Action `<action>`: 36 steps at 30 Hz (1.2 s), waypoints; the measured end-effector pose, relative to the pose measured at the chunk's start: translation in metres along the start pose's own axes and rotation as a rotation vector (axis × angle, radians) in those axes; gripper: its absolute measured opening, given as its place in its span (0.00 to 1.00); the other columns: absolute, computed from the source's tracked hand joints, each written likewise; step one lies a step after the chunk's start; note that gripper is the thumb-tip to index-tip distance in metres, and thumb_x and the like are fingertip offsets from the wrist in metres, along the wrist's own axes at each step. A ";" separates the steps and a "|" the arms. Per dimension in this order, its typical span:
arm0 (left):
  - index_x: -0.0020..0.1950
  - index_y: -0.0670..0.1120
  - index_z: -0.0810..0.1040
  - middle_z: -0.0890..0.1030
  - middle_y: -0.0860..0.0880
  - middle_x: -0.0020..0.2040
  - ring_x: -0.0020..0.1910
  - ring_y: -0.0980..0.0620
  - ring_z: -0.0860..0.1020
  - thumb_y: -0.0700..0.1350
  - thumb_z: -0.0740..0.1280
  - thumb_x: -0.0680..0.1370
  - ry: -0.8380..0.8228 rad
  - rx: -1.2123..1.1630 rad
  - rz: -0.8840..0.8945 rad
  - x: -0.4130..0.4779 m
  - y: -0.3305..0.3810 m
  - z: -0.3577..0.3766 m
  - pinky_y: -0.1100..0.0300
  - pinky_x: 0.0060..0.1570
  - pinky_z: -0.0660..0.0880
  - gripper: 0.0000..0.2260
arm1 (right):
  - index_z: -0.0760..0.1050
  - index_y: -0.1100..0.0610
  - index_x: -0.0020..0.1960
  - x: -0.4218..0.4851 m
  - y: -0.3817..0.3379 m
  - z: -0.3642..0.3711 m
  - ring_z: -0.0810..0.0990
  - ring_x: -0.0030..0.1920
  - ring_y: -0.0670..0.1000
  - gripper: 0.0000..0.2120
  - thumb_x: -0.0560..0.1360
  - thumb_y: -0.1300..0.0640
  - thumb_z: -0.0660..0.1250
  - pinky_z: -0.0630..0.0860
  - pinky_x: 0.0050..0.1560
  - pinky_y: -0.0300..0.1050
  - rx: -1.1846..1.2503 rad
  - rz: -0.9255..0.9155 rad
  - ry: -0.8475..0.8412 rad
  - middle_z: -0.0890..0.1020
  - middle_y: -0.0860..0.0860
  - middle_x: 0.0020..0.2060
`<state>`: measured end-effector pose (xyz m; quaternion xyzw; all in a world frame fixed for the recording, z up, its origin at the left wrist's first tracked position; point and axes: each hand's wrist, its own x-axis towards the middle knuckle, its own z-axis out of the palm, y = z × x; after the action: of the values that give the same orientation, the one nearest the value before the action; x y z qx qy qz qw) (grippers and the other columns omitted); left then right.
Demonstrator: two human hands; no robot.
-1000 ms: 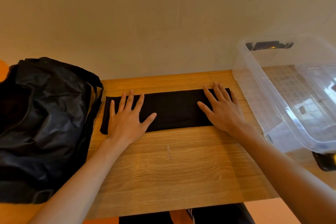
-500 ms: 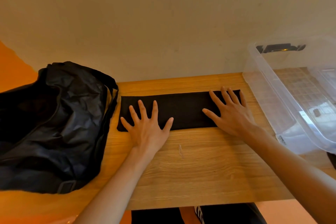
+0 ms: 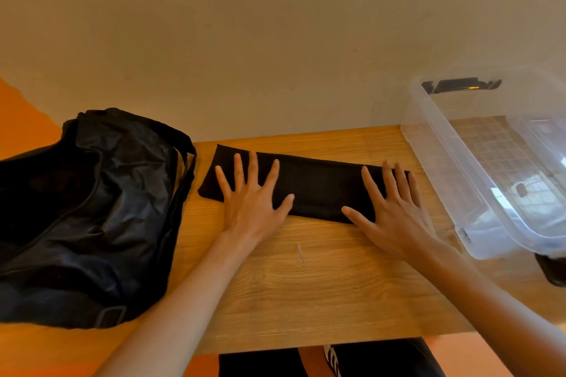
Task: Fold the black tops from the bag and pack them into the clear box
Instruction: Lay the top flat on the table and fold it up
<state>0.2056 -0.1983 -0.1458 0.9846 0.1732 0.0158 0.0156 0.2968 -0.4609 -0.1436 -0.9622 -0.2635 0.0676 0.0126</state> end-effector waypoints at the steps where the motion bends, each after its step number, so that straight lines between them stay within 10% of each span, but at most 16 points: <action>1: 0.84 0.57 0.45 0.39 0.41 0.83 0.80 0.35 0.34 0.72 0.39 0.76 0.027 -0.030 -0.011 -0.006 0.015 0.000 0.28 0.73 0.34 0.38 | 0.30 0.43 0.81 0.006 -0.001 -0.002 0.24 0.78 0.56 0.44 0.71 0.21 0.31 0.31 0.79 0.58 -0.015 -0.032 0.032 0.30 0.56 0.79; 9: 0.83 0.60 0.41 0.40 0.41 0.84 0.80 0.31 0.37 0.79 0.43 0.74 -0.115 -0.049 -0.141 -0.019 0.052 0.011 0.26 0.73 0.39 0.42 | 0.36 0.39 0.82 0.030 0.013 0.008 0.32 0.81 0.53 0.44 0.71 0.20 0.33 0.35 0.80 0.58 0.007 -0.063 -0.013 0.39 0.51 0.83; 19: 0.81 0.66 0.39 0.36 0.48 0.83 0.80 0.38 0.32 0.82 0.45 0.69 -0.198 -0.024 0.154 -0.010 0.007 0.004 0.31 0.76 0.36 0.44 | 0.31 0.45 0.81 -0.047 -0.034 0.014 0.31 0.80 0.58 0.43 0.74 0.23 0.33 0.35 0.80 0.59 0.082 0.109 -0.043 0.34 0.58 0.81; 29: 0.83 0.61 0.44 0.37 0.43 0.83 0.80 0.37 0.32 0.75 0.40 0.75 -0.075 -0.076 0.069 -0.041 0.036 0.007 0.32 0.76 0.34 0.38 | 0.33 0.40 0.81 -0.046 -0.018 -0.004 0.26 0.79 0.53 0.39 0.76 0.23 0.31 0.34 0.80 0.57 -0.028 -0.305 0.011 0.32 0.54 0.81; 36: 0.82 0.64 0.41 0.38 0.44 0.84 0.81 0.38 0.35 0.79 0.46 0.73 -0.136 -0.062 0.095 -0.033 0.034 0.010 0.35 0.78 0.40 0.40 | 0.35 0.41 0.82 -0.062 -0.016 0.016 0.29 0.80 0.53 0.40 0.76 0.23 0.36 0.37 0.81 0.58 0.035 -0.263 -0.030 0.35 0.53 0.81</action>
<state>0.1869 -0.2412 -0.1557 0.9896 0.1241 -0.0453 0.0572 0.2340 -0.4789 -0.1511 -0.9179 -0.3862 0.0843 0.0343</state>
